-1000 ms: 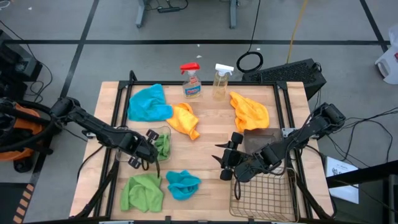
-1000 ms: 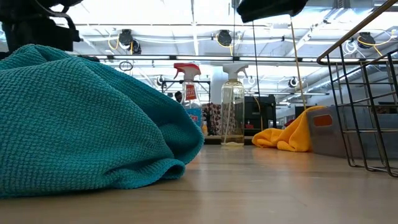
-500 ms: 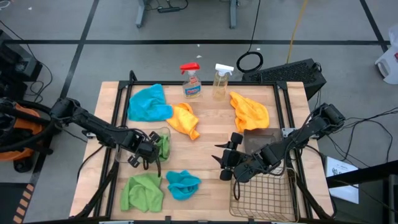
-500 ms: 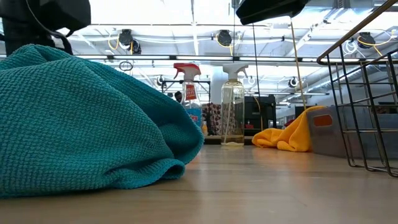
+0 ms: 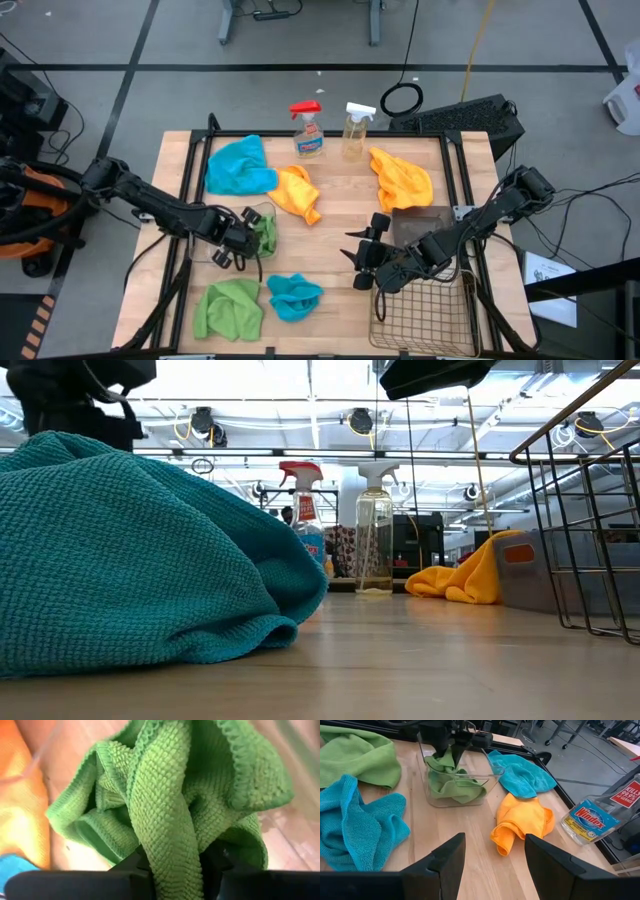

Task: Sort microfiber towel by color & place in baskets
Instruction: Put the right green microfiber cloth into the transparent bin

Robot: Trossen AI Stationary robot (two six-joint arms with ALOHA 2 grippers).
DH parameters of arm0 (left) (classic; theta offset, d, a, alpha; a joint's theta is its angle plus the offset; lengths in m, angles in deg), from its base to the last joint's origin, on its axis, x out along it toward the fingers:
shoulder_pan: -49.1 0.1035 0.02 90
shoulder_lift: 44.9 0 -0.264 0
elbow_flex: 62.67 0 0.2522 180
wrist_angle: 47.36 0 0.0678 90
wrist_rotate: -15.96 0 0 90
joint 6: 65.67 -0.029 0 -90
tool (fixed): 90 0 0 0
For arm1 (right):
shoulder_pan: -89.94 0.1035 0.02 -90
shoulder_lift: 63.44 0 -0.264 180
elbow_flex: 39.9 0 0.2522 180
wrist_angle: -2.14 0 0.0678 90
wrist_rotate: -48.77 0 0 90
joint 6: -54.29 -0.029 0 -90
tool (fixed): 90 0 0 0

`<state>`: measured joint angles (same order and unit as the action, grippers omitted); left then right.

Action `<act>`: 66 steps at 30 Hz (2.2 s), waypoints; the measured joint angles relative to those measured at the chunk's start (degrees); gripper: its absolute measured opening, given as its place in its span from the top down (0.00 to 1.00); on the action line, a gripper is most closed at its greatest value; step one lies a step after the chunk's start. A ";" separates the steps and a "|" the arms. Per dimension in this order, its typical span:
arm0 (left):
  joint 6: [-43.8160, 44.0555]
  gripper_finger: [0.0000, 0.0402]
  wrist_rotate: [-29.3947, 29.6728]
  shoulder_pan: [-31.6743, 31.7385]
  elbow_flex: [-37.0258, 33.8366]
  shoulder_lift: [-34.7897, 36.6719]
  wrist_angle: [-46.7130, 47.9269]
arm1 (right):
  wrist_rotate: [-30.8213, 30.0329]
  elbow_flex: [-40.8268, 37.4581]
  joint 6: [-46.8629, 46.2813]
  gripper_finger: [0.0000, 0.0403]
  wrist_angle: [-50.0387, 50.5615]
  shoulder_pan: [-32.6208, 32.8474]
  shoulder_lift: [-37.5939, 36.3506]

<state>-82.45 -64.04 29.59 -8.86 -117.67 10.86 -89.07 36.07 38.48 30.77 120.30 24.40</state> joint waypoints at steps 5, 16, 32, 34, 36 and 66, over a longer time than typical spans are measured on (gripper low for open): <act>6.34 0.74 1.96 0.00 2.00 0.00 2.70 | 0.18 0.00 0.01 0.51 0.02 -0.01 0.00; 31.73 0.54 5.03 0.00 5.99 1.09 12.93 | 0.18 0.00 0.00 0.51 0.21 0.12 0.00; 41.70 0.62 4.05 -0.96 9.10 8.47 10.99 | 0.14 0.00 -0.50 0.51 0.24 0.12 -0.02; 40.32 0.73 4.02 -0.95 7.36 7.64 9.87 | 0.15 0.00 -0.50 0.51 0.24 0.12 -0.02; 40.19 0.84 4.22 -0.83 5.55 7.16 9.30 | 0.14 0.00 -0.48 0.51 0.24 0.12 -0.02; 36.30 1.00 -2.32 10.36 -12.94 6.19 -15.71 | -0.08 0.00 -0.44 0.51 0.20 -0.30 -0.02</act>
<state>-46.15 -66.35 39.95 -21.79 -111.48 -4.86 -89.16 36.07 38.04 30.97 120.00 24.37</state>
